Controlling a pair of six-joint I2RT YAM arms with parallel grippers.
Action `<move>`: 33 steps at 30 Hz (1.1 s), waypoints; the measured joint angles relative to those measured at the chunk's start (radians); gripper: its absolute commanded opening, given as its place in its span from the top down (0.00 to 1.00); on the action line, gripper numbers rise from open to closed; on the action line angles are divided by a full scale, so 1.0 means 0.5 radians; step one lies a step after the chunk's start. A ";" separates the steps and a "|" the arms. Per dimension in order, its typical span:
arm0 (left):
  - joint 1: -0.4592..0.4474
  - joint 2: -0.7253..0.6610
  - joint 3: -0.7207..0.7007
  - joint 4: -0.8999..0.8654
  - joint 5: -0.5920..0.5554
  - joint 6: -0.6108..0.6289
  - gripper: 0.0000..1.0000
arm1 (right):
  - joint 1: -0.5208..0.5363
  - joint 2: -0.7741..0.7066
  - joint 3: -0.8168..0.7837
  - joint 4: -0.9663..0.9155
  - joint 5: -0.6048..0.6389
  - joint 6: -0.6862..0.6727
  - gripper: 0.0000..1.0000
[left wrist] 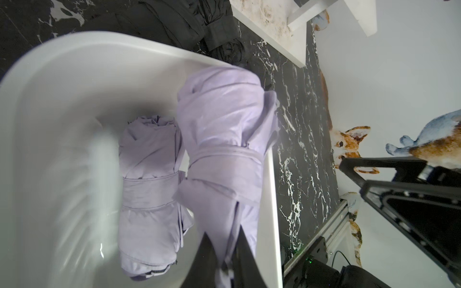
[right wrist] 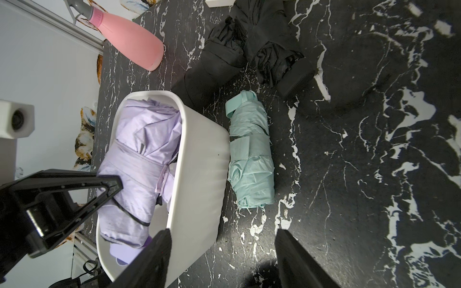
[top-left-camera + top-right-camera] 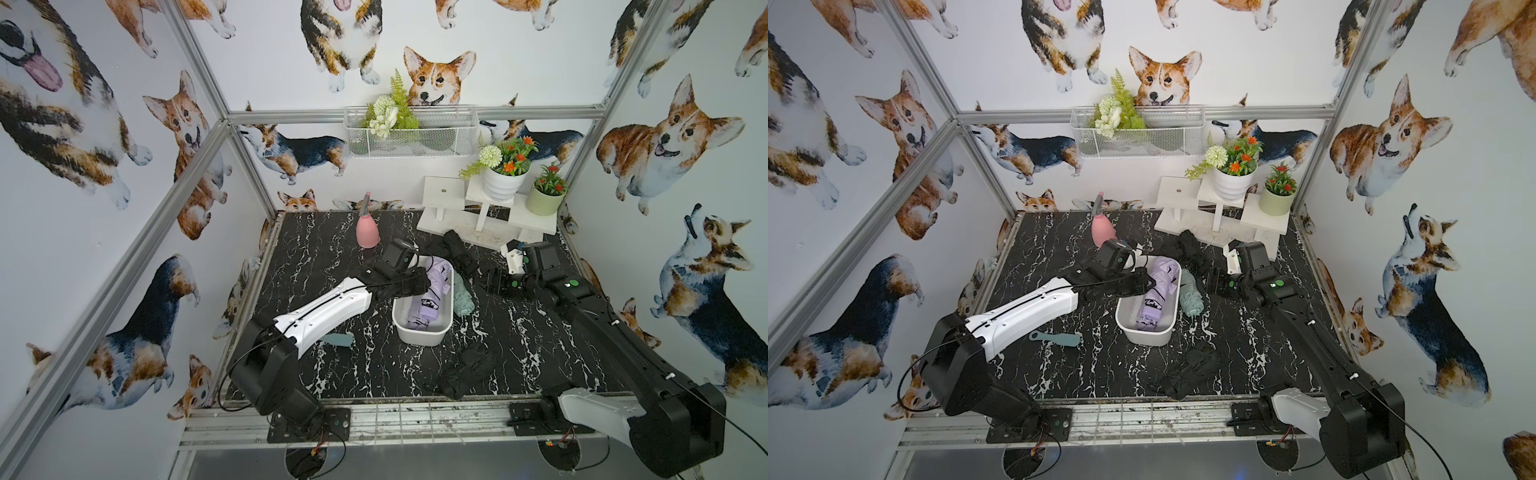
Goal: Put the umbrella into the storage box
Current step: Place the umbrella in the storage box.
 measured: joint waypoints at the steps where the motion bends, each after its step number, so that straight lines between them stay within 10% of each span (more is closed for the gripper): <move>1: 0.000 0.027 0.014 0.002 0.001 0.000 1.00 | -0.002 0.000 0.000 0.001 0.000 -0.001 0.28; 12: 0.000 0.269 0.056 0.092 0.013 -0.002 1.00 | -0.053 -0.007 -0.016 0.000 -0.013 -0.008 0.28; 14: -0.001 0.287 0.038 0.135 0.023 -0.008 0.85 | -0.061 -0.007 -0.016 -0.001 -0.014 -0.013 0.26; 17: -0.005 0.302 0.015 0.169 0.025 -0.015 0.34 | -0.061 -0.007 -0.017 -0.001 -0.014 -0.020 0.26; 19: -0.011 0.296 0.005 0.181 0.025 -0.014 0.22 | -0.060 -0.007 -0.018 -0.001 -0.015 -0.021 0.26; 33: -0.012 -0.059 -0.011 0.050 -0.093 0.150 0.14 | -0.033 0.152 0.066 0.007 -0.163 -0.014 0.36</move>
